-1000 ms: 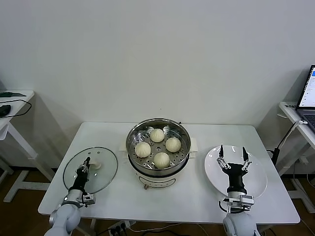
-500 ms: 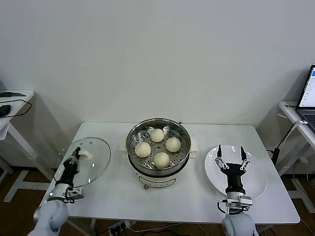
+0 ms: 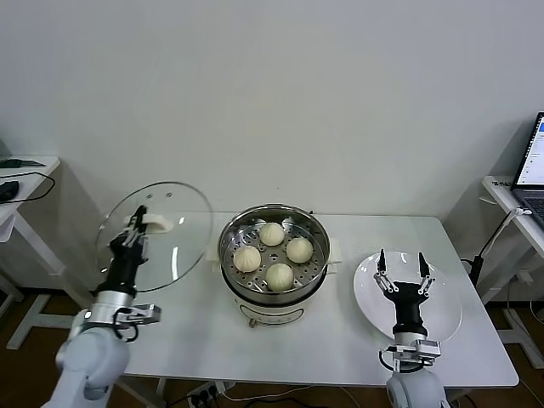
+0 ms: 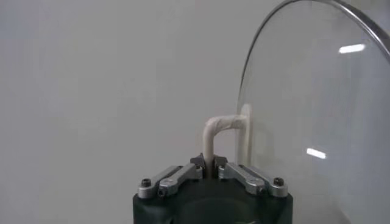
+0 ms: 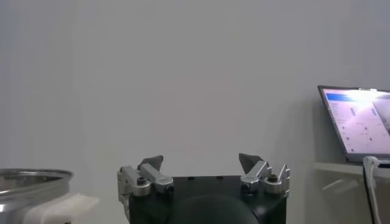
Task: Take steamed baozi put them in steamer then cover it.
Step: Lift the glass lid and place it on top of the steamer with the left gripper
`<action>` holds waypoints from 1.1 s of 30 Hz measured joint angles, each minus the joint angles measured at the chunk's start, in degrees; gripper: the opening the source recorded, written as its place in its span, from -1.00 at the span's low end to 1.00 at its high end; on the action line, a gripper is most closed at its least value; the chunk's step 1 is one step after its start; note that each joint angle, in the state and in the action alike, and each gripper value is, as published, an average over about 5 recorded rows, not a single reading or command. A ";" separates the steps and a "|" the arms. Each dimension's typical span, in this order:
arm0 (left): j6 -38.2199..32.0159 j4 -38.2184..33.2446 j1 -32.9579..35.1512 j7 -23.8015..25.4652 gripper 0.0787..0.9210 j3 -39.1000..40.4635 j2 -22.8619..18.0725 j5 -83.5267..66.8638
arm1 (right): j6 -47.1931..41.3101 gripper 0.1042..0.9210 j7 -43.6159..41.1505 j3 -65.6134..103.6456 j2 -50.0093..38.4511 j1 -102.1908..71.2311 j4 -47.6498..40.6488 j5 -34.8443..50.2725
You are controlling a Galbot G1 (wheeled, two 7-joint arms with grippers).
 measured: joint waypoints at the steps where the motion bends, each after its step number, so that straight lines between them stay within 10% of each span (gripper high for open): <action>1: 1.23 -1.10 -0.37 0.41 -0.73 1.45 -0.25 0.14 | -0.11 0.76 -0.10 0.13 -0.01 -0.18 0.05 0.11; 33: 24.15 7.44 -18.08 11.91 -0.73 34.78 -12.90 13.47 | 1.01 0.76 -1.73 3.34 2.25 -0.64 -5.56 0.34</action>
